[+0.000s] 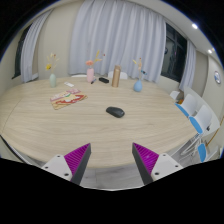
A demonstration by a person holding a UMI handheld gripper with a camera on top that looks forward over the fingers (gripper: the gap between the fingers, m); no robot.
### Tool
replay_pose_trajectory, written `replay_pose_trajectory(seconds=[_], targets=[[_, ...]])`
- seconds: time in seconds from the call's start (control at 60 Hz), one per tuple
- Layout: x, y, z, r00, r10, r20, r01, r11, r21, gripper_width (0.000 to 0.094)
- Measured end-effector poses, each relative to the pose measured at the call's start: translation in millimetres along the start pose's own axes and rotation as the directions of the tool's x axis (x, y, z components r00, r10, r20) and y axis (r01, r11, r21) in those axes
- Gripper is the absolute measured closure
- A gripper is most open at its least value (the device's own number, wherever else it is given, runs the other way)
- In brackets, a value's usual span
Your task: Arrange mouse
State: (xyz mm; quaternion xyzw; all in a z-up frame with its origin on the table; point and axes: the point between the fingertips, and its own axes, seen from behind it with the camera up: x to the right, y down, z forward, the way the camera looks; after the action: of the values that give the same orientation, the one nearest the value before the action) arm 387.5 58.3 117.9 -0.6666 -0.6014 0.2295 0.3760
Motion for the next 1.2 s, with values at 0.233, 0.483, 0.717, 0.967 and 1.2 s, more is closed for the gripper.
replay_pose_trajectory(seconds=[0.233,0.483,0.717,0.967,1.2], targets=[[40,-10,59,1.0,-0.008,0.002,0.008,1.0,-0.011,0.0082],[43,-31,140,0.997,-0.015,0.071,0.017,0.999,-0.028,0.0084],[40,-54,220,0.992,-0.033,0.124,0.038,0.999,-0.035,0.0083],[38,-76,292,0.986,-0.066,0.153,0.073,0.997,-0.037,0.0082],[35,-97,336,0.986,-0.061,0.156,0.067,0.997,-0.033,0.0077]])
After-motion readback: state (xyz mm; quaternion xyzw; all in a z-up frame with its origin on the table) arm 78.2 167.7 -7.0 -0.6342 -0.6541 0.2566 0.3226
